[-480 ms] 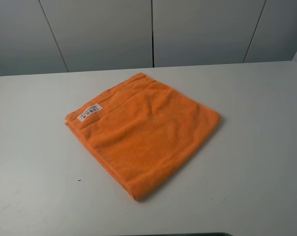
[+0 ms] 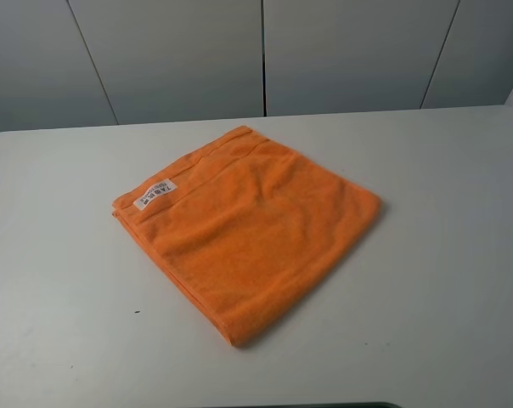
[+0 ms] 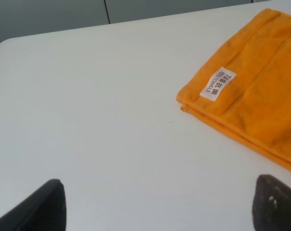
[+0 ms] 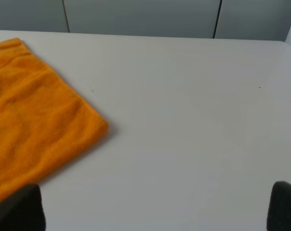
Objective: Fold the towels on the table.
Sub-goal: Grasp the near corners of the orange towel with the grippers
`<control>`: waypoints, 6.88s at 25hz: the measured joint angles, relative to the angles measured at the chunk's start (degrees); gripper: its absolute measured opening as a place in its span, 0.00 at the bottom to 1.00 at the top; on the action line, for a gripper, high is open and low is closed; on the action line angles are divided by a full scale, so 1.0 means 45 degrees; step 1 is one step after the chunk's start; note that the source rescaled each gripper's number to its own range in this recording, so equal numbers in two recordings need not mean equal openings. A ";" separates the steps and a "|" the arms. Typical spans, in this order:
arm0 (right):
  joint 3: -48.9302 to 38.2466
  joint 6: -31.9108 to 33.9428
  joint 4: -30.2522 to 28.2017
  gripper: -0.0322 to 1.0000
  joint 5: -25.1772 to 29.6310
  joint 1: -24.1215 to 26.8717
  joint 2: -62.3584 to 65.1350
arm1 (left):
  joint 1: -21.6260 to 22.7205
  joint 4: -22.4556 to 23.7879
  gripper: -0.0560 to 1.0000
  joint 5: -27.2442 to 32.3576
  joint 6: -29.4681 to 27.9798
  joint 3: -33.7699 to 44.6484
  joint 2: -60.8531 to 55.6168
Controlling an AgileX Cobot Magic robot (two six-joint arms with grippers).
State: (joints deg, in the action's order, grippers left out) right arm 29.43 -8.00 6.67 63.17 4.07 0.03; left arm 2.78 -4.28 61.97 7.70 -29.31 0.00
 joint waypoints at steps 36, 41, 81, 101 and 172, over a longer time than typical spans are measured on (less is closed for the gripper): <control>0.0000 0.0405 0.0617 1.00 -0.0078 -0.0028 0.0000 | -0.0145 -0.1199 0.99 -0.0714 -0.0148 -0.0317 0.1279; 0.0000 -0.0173 0.0465 1.00 -0.0151 -0.0616 -0.0199 | -0.0145 -0.1378 0.99 -0.1355 0.0008 -0.1175 0.5142; 0.4707 -1.5784 -0.2583 1.00 -0.5788 -0.6449 -2.1149 | -0.8635 0.2014 0.99 -0.3984 -0.3070 -0.3832 1.9352; 0.6277 -1.7786 -0.1965 1.00 -0.5427 -0.5356 -2.3513 | -1.1069 0.1502 0.99 -0.5952 -0.5279 -0.3810 2.1254; 0.6614 -2.0784 -0.1704 1.00 -0.6048 -0.4730 -2.5485 | -1.4194 0.3164 0.98 -0.6868 -0.9679 -0.5086 2.4528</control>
State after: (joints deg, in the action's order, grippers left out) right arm 59.19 -101.53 -1.00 35.96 -17.21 -114.66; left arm -61.09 9.96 31.07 -35.85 -52.20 110.38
